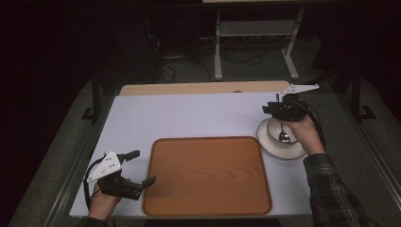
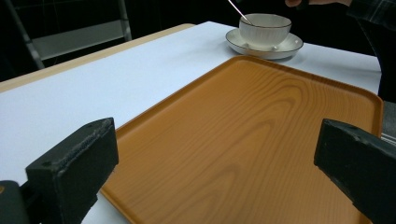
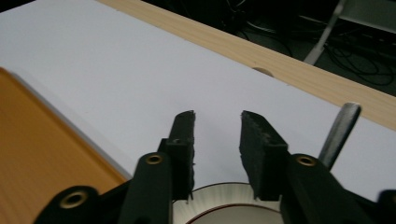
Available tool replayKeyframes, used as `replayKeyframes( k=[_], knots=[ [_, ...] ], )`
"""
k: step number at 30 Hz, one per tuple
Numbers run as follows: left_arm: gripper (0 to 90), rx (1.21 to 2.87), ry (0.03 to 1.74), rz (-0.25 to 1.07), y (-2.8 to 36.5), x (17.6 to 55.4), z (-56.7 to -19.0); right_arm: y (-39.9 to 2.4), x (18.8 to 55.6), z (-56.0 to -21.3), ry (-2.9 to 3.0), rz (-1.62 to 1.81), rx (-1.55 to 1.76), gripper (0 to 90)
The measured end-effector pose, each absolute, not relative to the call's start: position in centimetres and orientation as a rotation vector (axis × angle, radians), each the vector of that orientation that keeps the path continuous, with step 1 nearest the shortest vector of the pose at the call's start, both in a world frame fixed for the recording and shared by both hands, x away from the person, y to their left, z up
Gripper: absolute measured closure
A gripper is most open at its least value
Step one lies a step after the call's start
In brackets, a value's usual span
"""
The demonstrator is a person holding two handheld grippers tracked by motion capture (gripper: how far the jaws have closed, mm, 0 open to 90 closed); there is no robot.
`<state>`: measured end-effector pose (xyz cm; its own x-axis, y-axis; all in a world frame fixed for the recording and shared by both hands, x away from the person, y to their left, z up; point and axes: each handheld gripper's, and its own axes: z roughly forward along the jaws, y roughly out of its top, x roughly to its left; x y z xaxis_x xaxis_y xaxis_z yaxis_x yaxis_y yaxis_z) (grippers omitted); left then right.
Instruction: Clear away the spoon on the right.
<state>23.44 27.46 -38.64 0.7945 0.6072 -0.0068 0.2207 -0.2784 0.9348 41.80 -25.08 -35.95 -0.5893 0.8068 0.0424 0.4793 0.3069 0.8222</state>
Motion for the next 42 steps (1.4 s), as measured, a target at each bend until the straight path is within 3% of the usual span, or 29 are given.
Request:
replayKeyframes(
  k=[1,9,42],
  knots=[
    [0.0,1.852,0.632,0.427,27.5,23.4,-38.6,-25.1,42.2,-35.9,2.198,1.159,1.165,72.2],
    [0.0,1.851,0.633,0.425,27.6,23.4,-38.6,-25.6,43.6,-36.6,2.202,1.095,1.238,88.7],
    [0.0,1.85,0.637,0.426,27.7,23.4,-38.6,-28.6,44.5,-37.7,2.114,0.96,1.371,89.5]
  ],
)
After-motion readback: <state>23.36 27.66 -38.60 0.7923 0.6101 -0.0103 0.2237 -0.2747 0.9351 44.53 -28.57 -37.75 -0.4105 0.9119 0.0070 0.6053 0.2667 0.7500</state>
